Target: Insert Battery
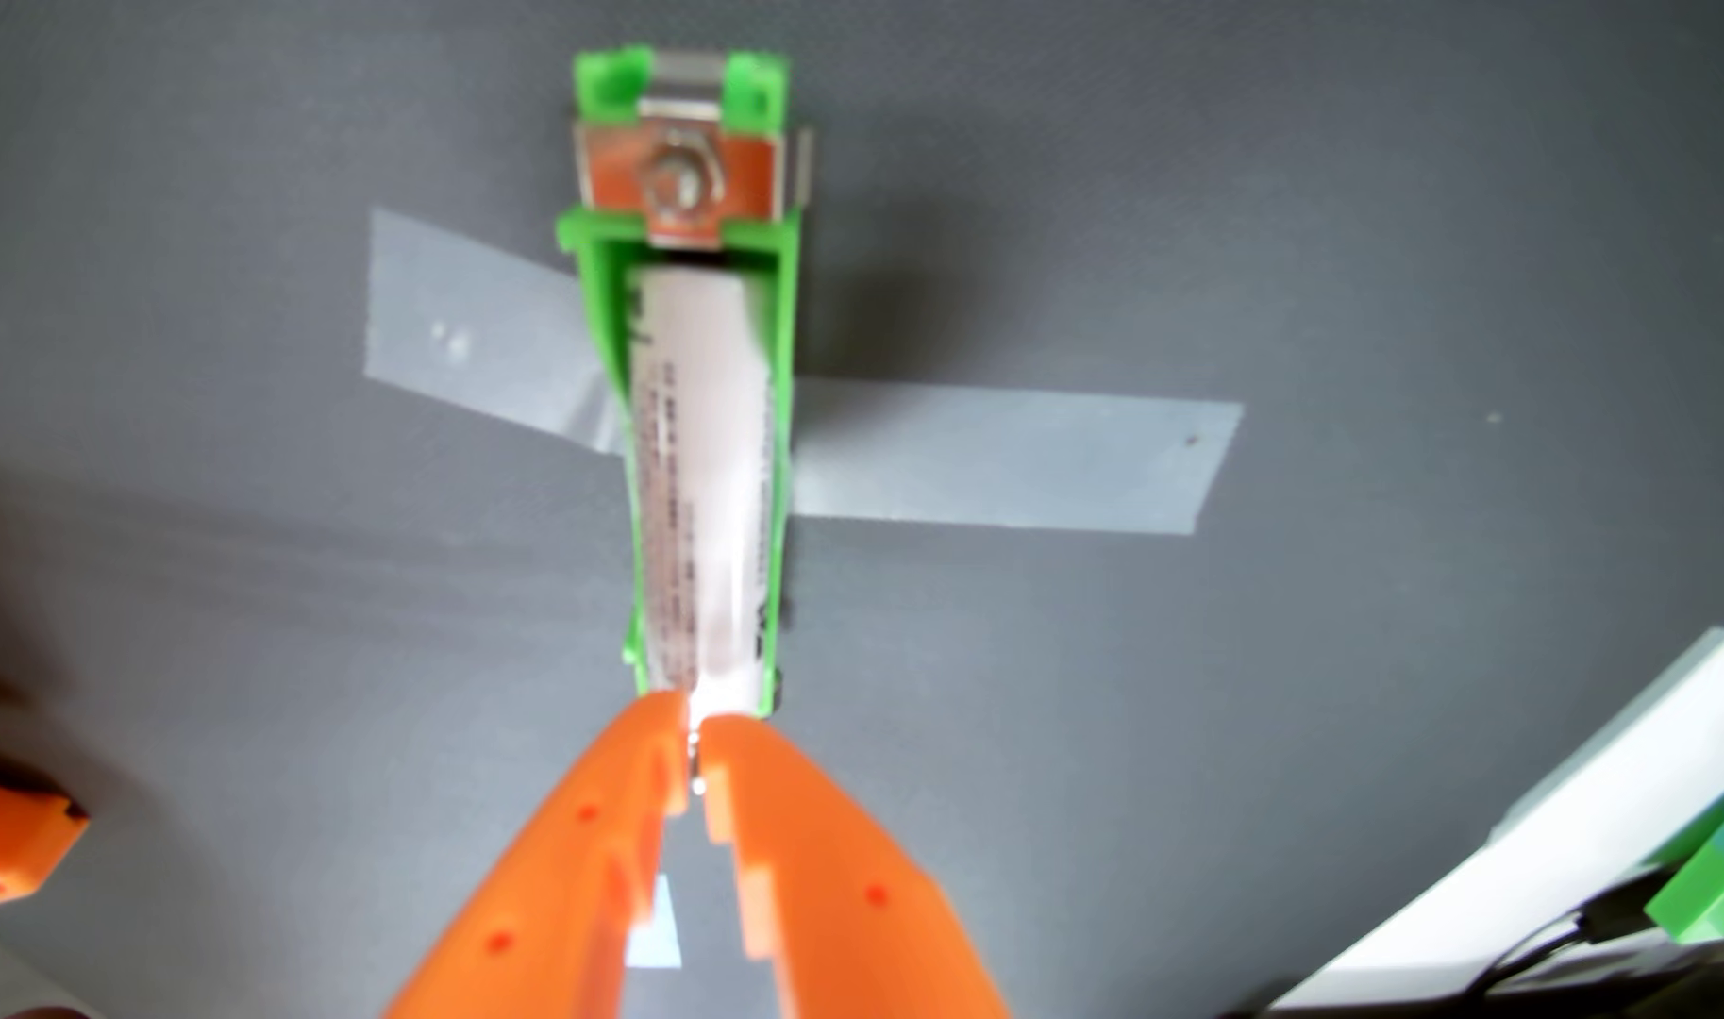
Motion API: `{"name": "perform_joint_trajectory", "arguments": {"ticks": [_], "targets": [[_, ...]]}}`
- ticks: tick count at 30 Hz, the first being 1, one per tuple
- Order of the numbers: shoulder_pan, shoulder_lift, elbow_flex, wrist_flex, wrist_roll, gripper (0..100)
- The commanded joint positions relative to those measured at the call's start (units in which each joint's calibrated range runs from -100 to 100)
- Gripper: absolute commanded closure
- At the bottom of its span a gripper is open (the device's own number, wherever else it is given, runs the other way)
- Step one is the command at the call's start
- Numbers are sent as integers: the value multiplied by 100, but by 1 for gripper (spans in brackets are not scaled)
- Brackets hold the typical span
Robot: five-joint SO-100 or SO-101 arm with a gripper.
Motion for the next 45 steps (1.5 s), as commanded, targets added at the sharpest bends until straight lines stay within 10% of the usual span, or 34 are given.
{"name": "perform_joint_trajectory", "arguments": {"ticks": [1, 45], "targets": [[39, -63, 56, -61, -25, 98], [51, -38, 335, -340, -30, 98]]}}
